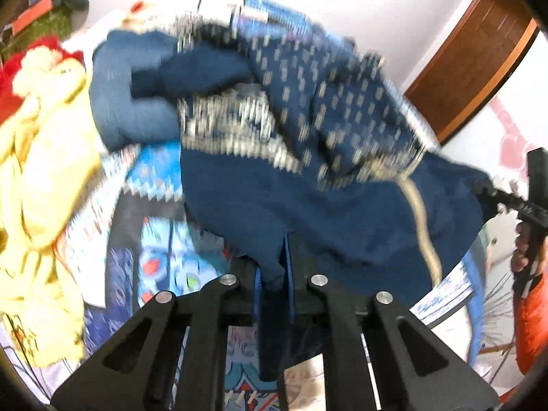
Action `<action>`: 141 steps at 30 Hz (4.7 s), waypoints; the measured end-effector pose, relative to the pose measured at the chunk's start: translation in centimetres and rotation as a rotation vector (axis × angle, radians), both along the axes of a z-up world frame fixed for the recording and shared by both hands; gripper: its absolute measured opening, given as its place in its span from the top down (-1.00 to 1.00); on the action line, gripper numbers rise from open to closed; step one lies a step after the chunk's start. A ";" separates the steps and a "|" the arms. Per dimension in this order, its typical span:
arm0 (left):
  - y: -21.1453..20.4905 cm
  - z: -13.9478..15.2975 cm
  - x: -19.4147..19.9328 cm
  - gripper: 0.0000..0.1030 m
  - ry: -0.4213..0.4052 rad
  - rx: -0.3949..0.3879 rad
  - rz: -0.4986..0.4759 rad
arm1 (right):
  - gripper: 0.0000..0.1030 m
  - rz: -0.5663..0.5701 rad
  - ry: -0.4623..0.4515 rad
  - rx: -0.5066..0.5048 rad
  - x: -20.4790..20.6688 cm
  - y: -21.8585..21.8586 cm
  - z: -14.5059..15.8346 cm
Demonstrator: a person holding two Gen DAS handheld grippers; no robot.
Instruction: Fold large clothes
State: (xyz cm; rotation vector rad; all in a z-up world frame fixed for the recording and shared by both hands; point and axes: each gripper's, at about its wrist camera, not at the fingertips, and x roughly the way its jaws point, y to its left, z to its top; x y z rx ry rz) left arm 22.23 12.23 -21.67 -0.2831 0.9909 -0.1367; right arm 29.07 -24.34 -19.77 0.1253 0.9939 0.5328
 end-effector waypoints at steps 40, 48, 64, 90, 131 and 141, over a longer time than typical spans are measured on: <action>8.5 -3.1 29.3 0.78 0.009 0.245 0.268 | 0.75 -0.281 -0.230 -0.219 31.0 6.3 0.3; 7.6 4.5 25.1 0.28 -0.109 0.205 0.197 | 0.75 -0.126 -0.278 -0.183 26.0 5.0 5.5; -0.5 -2.1 25.6 -0.04 -0.025 0.329 -0.043 | 0.75 0.142 -0.101 -0.222 23.7 15.0 -3.8; -2.5 -3.2 23.0 -0.56 -0.025 0.329 -0.122 | 0.75 0.256 -0.172 -0.331 20.1 19.6 -5.0; 4.8 -6.3 11.8 -0.70 0.038 -0.414 0.214 | -1.00 0.030 -0.183 -0.310 14.3 10.1 -0.1; 8.4 -8.8 15.6 -0.36 -0.071 -0.624 0.343 | -1.00 0.096 -0.145 -0.308 15.4 13.1 -2.4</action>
